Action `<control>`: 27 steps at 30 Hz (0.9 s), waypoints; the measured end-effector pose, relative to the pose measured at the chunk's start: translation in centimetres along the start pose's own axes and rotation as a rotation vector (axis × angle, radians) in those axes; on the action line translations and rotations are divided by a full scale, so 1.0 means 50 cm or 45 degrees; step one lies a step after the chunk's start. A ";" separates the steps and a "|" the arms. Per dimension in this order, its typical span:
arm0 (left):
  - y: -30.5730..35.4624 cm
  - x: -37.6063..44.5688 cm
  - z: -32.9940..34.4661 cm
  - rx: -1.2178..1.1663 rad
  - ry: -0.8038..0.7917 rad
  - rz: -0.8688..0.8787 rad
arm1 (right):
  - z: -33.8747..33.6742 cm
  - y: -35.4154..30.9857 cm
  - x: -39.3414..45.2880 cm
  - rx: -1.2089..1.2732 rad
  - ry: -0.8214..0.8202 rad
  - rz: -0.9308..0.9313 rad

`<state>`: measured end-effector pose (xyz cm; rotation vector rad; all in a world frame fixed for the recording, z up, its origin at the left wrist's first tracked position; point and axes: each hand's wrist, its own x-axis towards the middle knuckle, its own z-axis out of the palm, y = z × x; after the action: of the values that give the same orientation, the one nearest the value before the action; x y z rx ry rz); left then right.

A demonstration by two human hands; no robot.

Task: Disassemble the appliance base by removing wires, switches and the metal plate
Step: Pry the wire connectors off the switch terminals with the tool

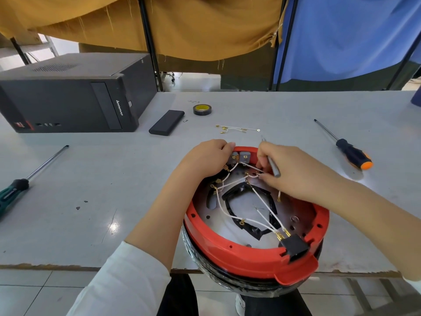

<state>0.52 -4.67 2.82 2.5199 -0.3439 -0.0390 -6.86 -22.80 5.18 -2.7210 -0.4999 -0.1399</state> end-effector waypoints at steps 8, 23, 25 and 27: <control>0.002 -0.004 -0.002 -0.006 -0.018 -0.022 | -0.001 0.004 0.013 0.082 0.330 -0.118; 0.009 -0.013 -0.006 0.012 -0.029 -0.012 | -0.034 0.047 0.142 1.190 0.499 0.324; 0.008 -0.011 -0.006 0.001 -0.030 -0.015 | -0.034 0.069 0.171 1.268 0.496 0.450; 0.008 -0.009 -0.005 0.001 -0.037 -0.013 | -0.027 0.092 0.200 1.166 0.453 0.522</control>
<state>0.00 -4.73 3.24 2.5240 -0.3424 -0.0795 4.07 -24.04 6.48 -1.7874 0.1050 -0.2140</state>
